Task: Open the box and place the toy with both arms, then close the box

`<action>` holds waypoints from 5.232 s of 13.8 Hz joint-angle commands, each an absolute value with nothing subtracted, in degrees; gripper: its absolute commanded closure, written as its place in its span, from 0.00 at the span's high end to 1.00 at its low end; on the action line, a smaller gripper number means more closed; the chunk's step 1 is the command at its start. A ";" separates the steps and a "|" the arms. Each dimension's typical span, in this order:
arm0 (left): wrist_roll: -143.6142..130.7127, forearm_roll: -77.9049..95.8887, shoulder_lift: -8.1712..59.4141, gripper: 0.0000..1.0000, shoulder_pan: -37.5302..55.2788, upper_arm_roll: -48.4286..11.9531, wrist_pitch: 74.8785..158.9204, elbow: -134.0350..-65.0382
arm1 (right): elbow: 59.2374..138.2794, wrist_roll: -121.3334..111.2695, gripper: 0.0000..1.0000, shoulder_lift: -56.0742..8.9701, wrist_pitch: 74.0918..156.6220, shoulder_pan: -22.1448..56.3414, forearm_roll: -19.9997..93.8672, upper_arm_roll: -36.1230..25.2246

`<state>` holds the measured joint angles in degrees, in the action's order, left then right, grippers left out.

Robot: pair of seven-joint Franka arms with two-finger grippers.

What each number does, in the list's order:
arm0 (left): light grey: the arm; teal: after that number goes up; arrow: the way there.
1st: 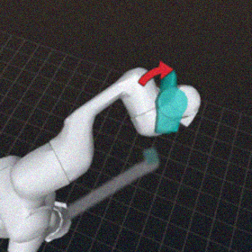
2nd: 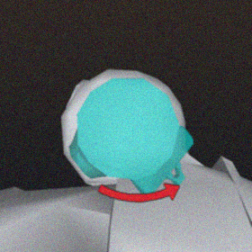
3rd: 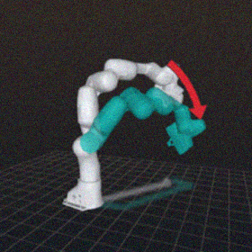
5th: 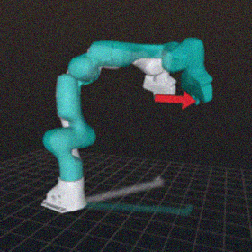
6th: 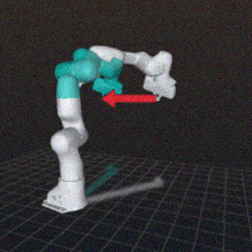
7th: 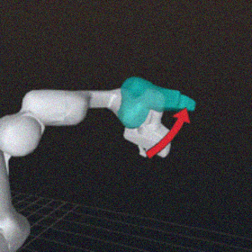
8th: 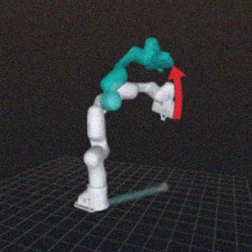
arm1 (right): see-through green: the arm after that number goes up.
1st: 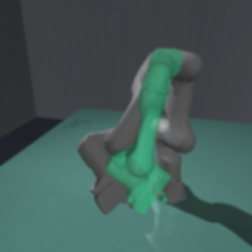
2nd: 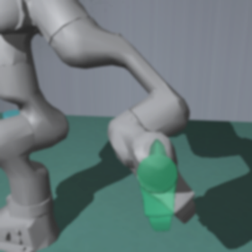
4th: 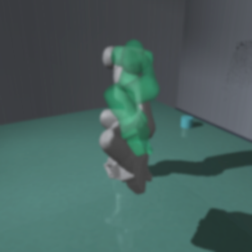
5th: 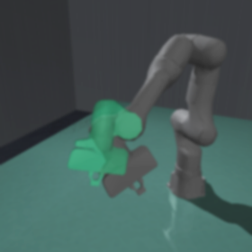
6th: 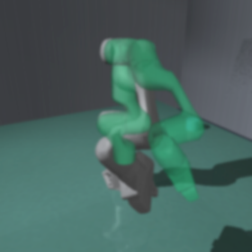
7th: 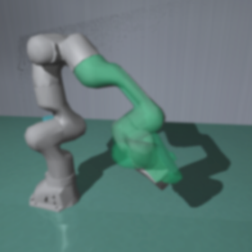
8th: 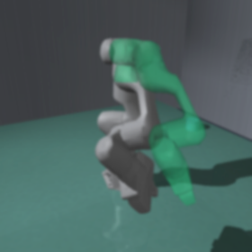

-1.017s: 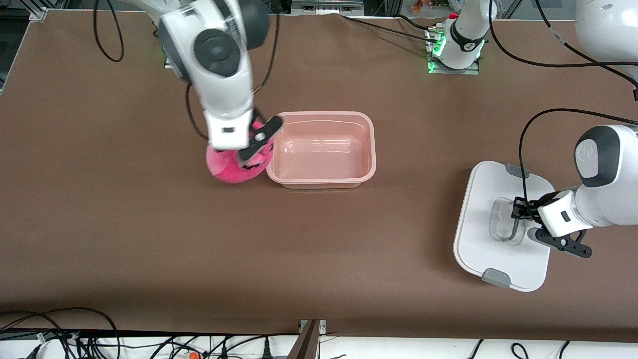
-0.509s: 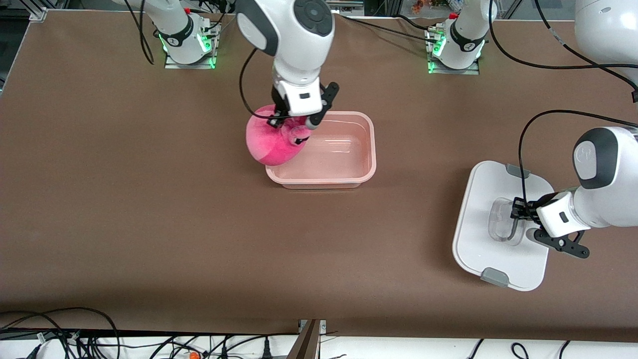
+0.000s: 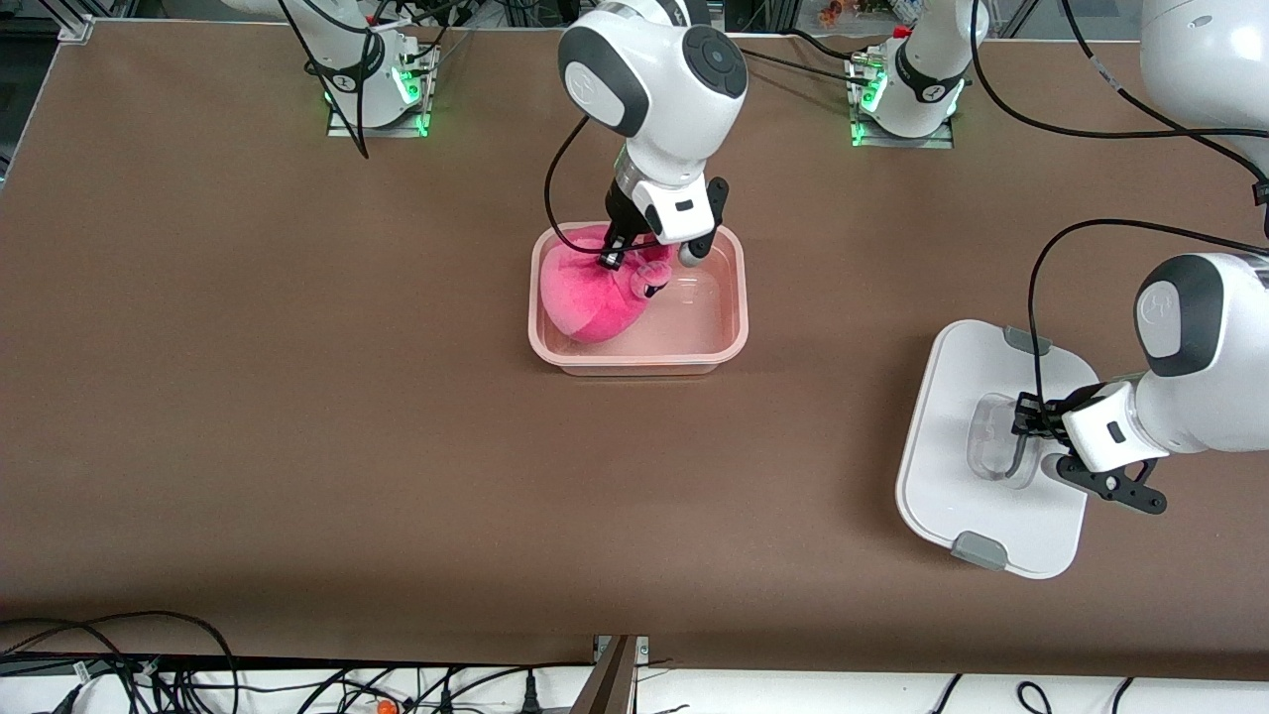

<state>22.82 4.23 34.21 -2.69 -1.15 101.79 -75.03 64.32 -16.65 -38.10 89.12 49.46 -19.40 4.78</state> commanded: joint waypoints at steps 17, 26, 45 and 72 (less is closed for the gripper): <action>25.22 4.48 34.45 0.00 -2.55 -1.14 102.13 -74.88 | 59.77 -3.53 1.00 -48.79 94.47 52.74 -28.30 1.50; 30.94 3.25 34.37 0.00 2.27 -1.76 102.04 -74.79 | 62.21 -2.37 1.00 -27.54 90.09 40.54 -11.72 -2.28; 40.43 -3.68 33.05 0.00 38.03 -3.60 98.44 -73.30 | 94.39 1.05 1.00 3.60 92.36 37.79 0.53 -31.02; 34.98 -6.77 38.06 0.00 45.88 -3.52 105.29 -73.39 | 95.89 1.93 1.00 3.25 95.89 37.97 0.62 -30.59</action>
<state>33.92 -5.35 37.29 45.35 -4.08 104.81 -74.16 95.82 0.88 2.36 96.20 37.39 0.65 -30.52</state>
